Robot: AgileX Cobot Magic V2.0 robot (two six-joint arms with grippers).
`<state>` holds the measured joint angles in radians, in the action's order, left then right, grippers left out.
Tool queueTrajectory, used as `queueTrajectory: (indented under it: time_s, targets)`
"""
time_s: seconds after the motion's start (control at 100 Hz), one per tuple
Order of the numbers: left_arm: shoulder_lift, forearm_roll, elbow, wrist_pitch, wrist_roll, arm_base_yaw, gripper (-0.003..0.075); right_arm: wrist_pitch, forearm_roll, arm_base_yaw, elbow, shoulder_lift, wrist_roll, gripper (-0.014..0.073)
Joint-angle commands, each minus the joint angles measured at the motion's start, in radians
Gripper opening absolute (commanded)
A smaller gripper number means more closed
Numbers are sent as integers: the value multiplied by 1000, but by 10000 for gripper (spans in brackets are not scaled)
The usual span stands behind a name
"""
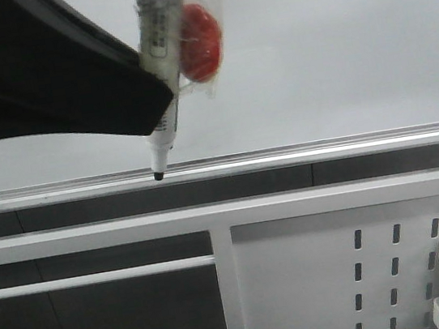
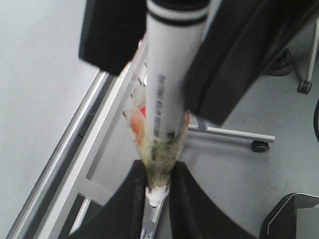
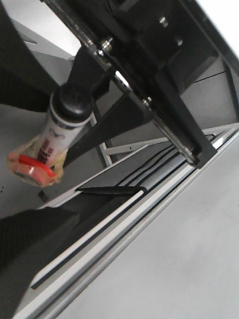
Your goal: Write number 1 on whiteboard
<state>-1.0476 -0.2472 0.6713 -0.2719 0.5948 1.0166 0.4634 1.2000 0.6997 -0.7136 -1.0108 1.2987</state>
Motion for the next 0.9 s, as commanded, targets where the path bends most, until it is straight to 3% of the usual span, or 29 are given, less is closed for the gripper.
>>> queueTrajectory:
  time_s: [0.0,0.13,0.6,0.69,0.78,0.89]
  targets:
    - [20,-5,37,58,-2,7,-20,-24,60,0,-36,-12,8,379]
    - [20,-5,37,57,-2,7,-20,-15,73,0,-36,-25,8,365]
    - [18,-5,37,51,-2,7,-20,7,89,0,-36,-25,38,-75]
    - [18,-26,37,51,-2,7,-11,7,89,0,-36,-25,64,-76]
    - [23,-59,37,56,-2,7,92,-15,89,0,-36,-18,90,-76]
    - [53,-112,37,64,-2,7,330,-66,89,0,-36,5,122,-76]
